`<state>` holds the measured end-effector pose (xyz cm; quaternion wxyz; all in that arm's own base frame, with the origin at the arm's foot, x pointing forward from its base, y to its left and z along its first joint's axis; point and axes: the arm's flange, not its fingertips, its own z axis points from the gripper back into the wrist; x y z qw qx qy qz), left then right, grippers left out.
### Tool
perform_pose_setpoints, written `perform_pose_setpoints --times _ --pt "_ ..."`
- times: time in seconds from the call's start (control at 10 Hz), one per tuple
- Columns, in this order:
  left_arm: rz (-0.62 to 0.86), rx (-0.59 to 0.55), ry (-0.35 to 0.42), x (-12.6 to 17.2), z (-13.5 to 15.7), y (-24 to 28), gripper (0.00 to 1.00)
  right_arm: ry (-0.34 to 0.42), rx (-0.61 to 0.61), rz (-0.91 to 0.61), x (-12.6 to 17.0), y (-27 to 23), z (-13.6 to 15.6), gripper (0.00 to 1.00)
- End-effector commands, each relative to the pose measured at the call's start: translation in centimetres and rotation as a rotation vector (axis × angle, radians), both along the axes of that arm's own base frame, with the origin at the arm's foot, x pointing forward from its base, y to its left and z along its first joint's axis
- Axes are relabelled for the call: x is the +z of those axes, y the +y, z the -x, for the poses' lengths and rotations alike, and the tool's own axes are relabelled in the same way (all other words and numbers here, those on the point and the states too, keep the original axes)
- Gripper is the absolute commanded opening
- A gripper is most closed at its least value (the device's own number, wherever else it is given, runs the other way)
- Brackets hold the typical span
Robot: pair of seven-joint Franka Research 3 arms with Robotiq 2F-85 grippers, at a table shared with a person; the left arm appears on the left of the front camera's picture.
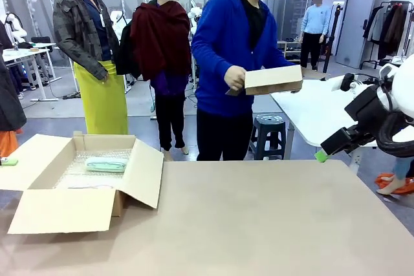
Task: Pack the glasses set securely to prepare it for shipping.
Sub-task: Position the Package Box on the left side of the table.
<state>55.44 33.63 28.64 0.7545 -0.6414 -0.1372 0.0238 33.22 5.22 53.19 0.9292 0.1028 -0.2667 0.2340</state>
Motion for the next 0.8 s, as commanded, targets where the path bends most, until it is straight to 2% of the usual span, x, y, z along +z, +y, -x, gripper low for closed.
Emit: perform_pose_setpoints --times 0.0,0.2,0.3,0.4,0.5,0.6,0.7 --pt "-0.004 0.004 0.000 0.26 0.28 0.38 0.02 -0.012 0.003 0.004 0.03 0.02 -0.11 1.00" --pt "-0.004 0.004 0.000 0.26 0.28 0.38 0.02 -0.012 0.003 0.004 0.03 0.02 -0.11 1.00" --pt "0.000 0.002 0.000 -0.02 0.08 0.12 0.40 -0.012 0.003 0.004 0.03 0.02 -0.11 1.00" --pt "-0.041 0.020 0.002 -0.15 0.12 -0.05 0.44 -0.012 0.003 0.004 0.03 0.02 -0.11 1.00" --pt "-0.073 0.032 0.009 -0.16 0.34 -0.13 0.82 -0.012 0.003 0.004 0.03 0.02 -0.11 1.00" --pt "-0.093 0.049 0.005 0.01 0.61 -0.10 0.86 -0.012 0.003 0.004 0.03 0.02 -0.11 1.00" --pt "-0.109 0.072 0.004 0.17 0.89 0.31 1.00 -0.012 0.003 0.004 0.03 0.02 -0.11 1.00"
